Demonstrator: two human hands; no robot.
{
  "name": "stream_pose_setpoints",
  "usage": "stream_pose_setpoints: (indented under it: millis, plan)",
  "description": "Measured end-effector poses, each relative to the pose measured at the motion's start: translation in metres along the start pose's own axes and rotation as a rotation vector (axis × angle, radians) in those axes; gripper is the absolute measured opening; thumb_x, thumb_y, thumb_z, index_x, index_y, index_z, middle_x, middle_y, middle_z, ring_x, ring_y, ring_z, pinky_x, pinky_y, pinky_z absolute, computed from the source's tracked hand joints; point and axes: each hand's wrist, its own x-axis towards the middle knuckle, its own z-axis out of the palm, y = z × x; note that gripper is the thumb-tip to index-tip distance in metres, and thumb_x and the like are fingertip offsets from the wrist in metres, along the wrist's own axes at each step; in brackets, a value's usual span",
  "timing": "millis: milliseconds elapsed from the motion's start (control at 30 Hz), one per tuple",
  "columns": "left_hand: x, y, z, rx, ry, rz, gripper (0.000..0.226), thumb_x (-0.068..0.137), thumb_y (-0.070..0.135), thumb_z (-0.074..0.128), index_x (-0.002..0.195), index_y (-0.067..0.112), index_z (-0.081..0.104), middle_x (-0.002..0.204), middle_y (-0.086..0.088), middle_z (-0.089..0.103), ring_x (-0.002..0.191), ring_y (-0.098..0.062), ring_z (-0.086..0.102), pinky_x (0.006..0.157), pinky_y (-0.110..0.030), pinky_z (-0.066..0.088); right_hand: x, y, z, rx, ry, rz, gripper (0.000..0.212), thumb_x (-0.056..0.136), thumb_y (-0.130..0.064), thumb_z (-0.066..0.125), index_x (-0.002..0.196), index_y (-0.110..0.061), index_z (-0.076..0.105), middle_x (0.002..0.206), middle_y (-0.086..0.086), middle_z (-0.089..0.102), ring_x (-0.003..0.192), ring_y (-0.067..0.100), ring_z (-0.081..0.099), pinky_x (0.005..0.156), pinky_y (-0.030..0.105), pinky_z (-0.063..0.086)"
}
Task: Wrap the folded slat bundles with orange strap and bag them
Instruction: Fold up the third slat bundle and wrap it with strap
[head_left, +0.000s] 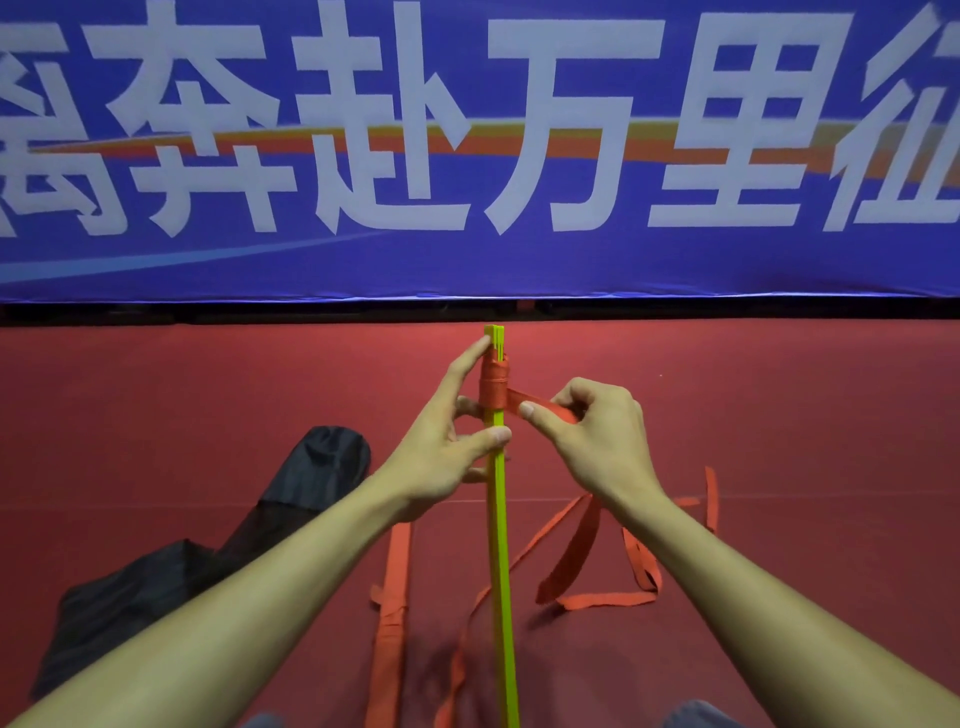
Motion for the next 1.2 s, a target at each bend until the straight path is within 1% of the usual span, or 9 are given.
stream_pose_setpoints:
  millis: [133, 333, 467, 600, 733, 833, 1000, 1100, 1200]
  plan:
    - [0.007, -0.005, 0.005, 0.07, 0.077, 0.032, 0.086, 0.094, 0.007, 0.067, 0.141, 0.067, 0.027, 0.108, -0.014, 0.056, 0.075, -0.025, 0.064, 0.071, -0.047, 0.063, -0.002, -0.012, 0.008, 0.078, -0.026, -0.021, 0.038, 0.074, -0.038, 0.082, 0.058, -0.015, 0.058, 0.047, -0.01, 0.044, 0.046, 0.007, 0.039, 0.047, 0.019, 0.028]
    - [0.009, -0.007, 0.011, 0.194, 0.149, 0.117, 0.093, 0.083, 0.018, 0.08, 0.143, 0.063, 0.025, 0.101, 0.003, 0.067, 0.073, -0.005, 0.065, 0.068, -0.028, 0.057, 0.0, -0.011, 0.011, 0.003, 0.046, 0.02, 0.042, 0.074, -0.035, 0.083, 0.054, -0.018, 0.05, 0.049, -0.008, 0.047, 0.053, 0.016, 0.042, 0.05, 0.027, 0.03]
    - [0.011, -0.012, 0.006, 0.037, 0.188, 0.045, 0.115, 0.073, 0.001, 0.085, 0.148, 0.055, 0.017, 0.099, -0.007, 0.074, 0.088, -0.023, 0.073, 0.079, -0.038, 0.061, -0.002, -0.012, 0.015, 0.002, 0.035, 0.002, 0.036, 0.075, -0.032, 0.082, 0.057, -0.019, 0.055, 0.052, -0.007, 0.054, 0.055, 0.016, 0.048, 0.055, 0.03, 0.032]
    - [0.009, -0.011, -0.005, 0.058, 0.036, 0.045, 0.088, 0.077, -0.011, 0.076, 0.135, 0.045, 0.042, 0.109, 0.0, 0.071, 0.096, -0.021, 0.069, 0.076, -0.03, 0.058, -0.004, -0.013, 0.016, -0.009, 0.025, -0.017, 0.034, 0.075, -0.031, 0.083, 0.057, -0.023, 0.054, 0.052, -0.01, 0.053, 0.051, 0.008, 0.046, 0.055, 0.029, 0.031]
    - [0.004, -0.012, -0.019, -0.025, -0.212, -0.061, 0.105, 0.086, -0.019, 0.061, 0.132, 0.069, 0.03, 0.117, -0.003, 0.066, 0.086, -0.014, 0.066, 0.073, -0.032, 0.056, -0.003, -0.007, 0.014, -0.007, 0.027, 0.0, 0.028, 0.074, -0.031, 0.084, 0.061, -0.019, 0.062, 0.055, -0.008, 0.059, 0.052, 0.006, 0.05, 0.055, 0.028, 0.033]
    - [0.0, -0.013, -0.027, -0.086, -0.313, -0.065, 0.103, 0.088, -0.018, 0.06, 0.138, 0.065, 0.025, 0.114, -0.011, 0.071, 0.086, -0.02, 0.071, 0.075, -0.036, 0.058, -0.002, -0.005, 0.015, -0.006, 0.012, 0.003, 0.025, 0.072, -0.031, 0.085, 0.061, -0.018, 0.066, 0.056, -0.008, 0.064, 0.054, 0.007, 0.055, 0.054, 0.028, 0.041]
    - [-0.001, -0.017, -0.026, -0.085, -0.222, -0.052, 0.107, 0.084, -0.013, 0.069, 0.141, 0.067, 0.028, 0.119, -0.021, 0.066, 0.1, -0.042, 0.071, 0.078, -0.043, 0.059, 0.001, -0.003, 0.018, 0.002, -0.018, -0.001, 0.025, 0.075, -0.03, 0.083, 0.062, -0.022, 0.063, 0.052, -0.012, 0.058, 0.052, 0.003, 0.05, 0.051, 0.016, 0.035]
    - [0.0, -0.018, -0.025, -0.066, -0.115, -0.01, 0.108, 0.082, -0.011, 0.072, 0.135, 0.074, 0.031, 0.117, -0.022, 0.063, 0.108, -0.032, 0.069, 0.083, -0.048, 0.06, 0.005, 0.003, 0.017, -0.03, -0.025, 0.049, 0.027, 0.077, -0.036, 0.08, 0.066, -0.017, 0.065, 0.055, -0.008, 0.056, 0.054, 0.009, 0.049, 0.053, 0.024, 0.037]
    - [0.0, -0.016, -0.024, -0.006, -0.04, 0.001, 0.108, 0.083, -0.008, 0.074, 0.135, 0.075, 0.027, 0.115, -0.02, 0.062, 0.089, -0.022, 0.069, 0.073, -0.032, 0.059, 0.005, 0.001, 0.015, -0.027, -0.036, 0.044, 0.026, 0.078, -0.035, 0.08, 0.066, -0.018, 0.064, 0.057, -0.008, 0.057, 0.055, 0.009, 0.049, 0.055, 0.027, 0.037]
